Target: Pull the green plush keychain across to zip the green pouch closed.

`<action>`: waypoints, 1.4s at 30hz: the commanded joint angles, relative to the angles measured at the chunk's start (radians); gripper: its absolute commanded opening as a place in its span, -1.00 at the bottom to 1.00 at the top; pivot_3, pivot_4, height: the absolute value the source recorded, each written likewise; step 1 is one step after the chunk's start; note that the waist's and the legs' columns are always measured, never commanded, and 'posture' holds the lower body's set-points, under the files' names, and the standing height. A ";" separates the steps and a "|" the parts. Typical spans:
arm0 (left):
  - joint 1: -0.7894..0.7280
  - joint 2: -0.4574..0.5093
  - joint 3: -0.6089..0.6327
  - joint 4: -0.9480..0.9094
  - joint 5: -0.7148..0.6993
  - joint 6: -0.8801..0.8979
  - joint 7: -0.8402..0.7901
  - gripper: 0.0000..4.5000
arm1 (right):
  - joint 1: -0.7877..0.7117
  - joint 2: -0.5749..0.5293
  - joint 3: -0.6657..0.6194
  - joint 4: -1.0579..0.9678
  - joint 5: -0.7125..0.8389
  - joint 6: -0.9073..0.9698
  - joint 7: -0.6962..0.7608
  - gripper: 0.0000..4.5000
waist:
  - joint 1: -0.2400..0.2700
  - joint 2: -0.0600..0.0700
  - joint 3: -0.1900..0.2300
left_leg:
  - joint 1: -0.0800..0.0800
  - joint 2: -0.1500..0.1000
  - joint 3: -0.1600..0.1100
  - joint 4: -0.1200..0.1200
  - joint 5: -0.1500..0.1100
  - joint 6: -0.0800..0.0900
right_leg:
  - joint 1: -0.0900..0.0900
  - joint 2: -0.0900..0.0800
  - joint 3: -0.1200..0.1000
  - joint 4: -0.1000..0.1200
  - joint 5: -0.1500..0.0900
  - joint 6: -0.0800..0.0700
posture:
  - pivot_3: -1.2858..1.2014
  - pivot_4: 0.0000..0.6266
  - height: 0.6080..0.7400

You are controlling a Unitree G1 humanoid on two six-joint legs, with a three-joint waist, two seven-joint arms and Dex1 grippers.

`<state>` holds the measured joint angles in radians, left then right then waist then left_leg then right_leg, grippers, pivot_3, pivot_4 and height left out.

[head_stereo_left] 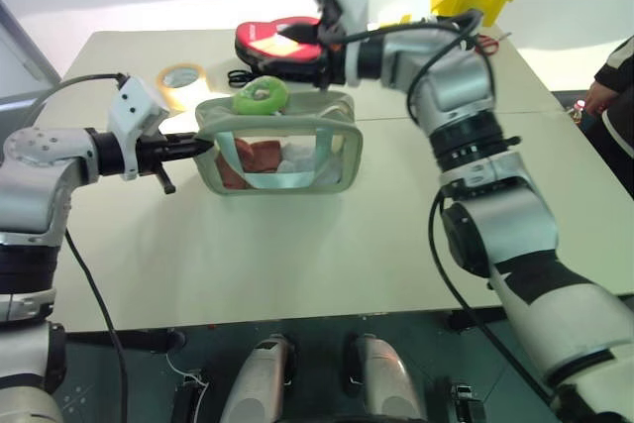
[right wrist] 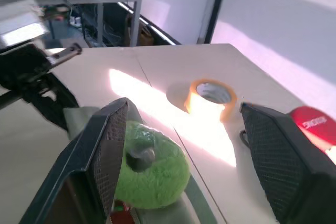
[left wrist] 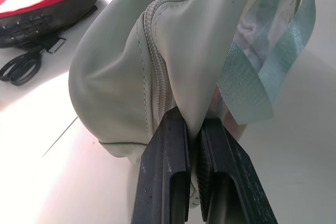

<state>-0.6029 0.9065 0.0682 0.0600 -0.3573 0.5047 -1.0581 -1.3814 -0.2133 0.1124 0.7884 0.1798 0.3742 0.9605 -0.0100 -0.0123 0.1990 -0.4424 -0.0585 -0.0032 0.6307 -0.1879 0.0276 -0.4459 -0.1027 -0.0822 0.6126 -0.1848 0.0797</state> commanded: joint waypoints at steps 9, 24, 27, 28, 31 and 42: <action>0.011 0.009 0.024 -0.033 0.004 -0.025 0.016 -1.00 | -0.085 0.032 0.025 0.148 -0.077 -0.040 0.050 0.32 | -0.004 0.000 0.000 | 0.001 0.000 0.000 0.000 0.000 0.000 | 0.000 0.001 0.000 0.001 0.000 0.000 | 0.03 -0.52 1.00; -0.002 -0.010 0.018 -0.018 0.009 -0.028 0.019 -1.00 | -0.002 -0.206 -0.032 -0.175 -0.103 0.079 -0.016 -0.99 | 0.000 0.000 0.000 | 0.000 0.000 0.000 0.000 0.000 0.000 | 0.000 0.000 0.000 0.000 0.000 0.000 | 0.03 -0.52 1.00; 0.010 -0.009 0.025 -0.023 0.006 -0.025 0.021 -1.00 | 0.061 -0.297 -0.041 -0.323 -0.141 0.129 -0.086 -0.99 | -0.001 0.000 0.000 | 0.000 0.000 0.000 0.000 0.000 0.000 | 0.000 0.000 0.000 0.000 0.000 0.000 | 0.03 -0.52 1.00; 0.014 -0.008 0.027 -0.023 0.005 -0.024 0.022 -1.00 | 0.086 -0.327 -0.042 -0.372 -0.158 0.143 -0.111 -0.99 | -0.001 0.000 0.000 | 0.000 0.000 0.000 0.000 0.000 0.000 | 0.000 0.000 0.000 0.000 0.000 0.000 | 0.03 -0.52 1.00; 0.018 -0.006 0.030 -0.018 0.005 -0.026 0.022 -1.00 | 0.168 -0.400 -0.036 -0.488 -0.206 0.164 -0.164 -0.99 | -0.001 0.000 0.000 | 0.000 0.000 0.000 0.000 0.000 0.000 | 0.000 0.000 0.000 0.000 0.000 0.000 | 0.03 -0.52 1.00; -0.019 -0.007 0.008 0.001 0.008 -0.021 0.013 -1.00 | 0.592 -0.258 -0.052 -0.553 -0.204 0.234 -0.423 -0.99 | -0.006 -0.001 0.000 | 0.001 0.001 0.000 0.000 0.000 0.001 | 0.001 -0.001 0.000 -0.001 0.000 0.000 | 0.03 -0.52 1.00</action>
<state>-0.6038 0.8816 0.0601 0.0601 -0.3569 0.4872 -1.0427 -0.7980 -0.4966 0.0786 0.2335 -0.0387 0.5975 0.5770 -0.0156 -0.0131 0.1985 -0.4415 -0.0566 -0.0027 0.6310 -0.1875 0.0285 -0.4445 -0.1029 -0.0819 0.6121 -0.1850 0.0798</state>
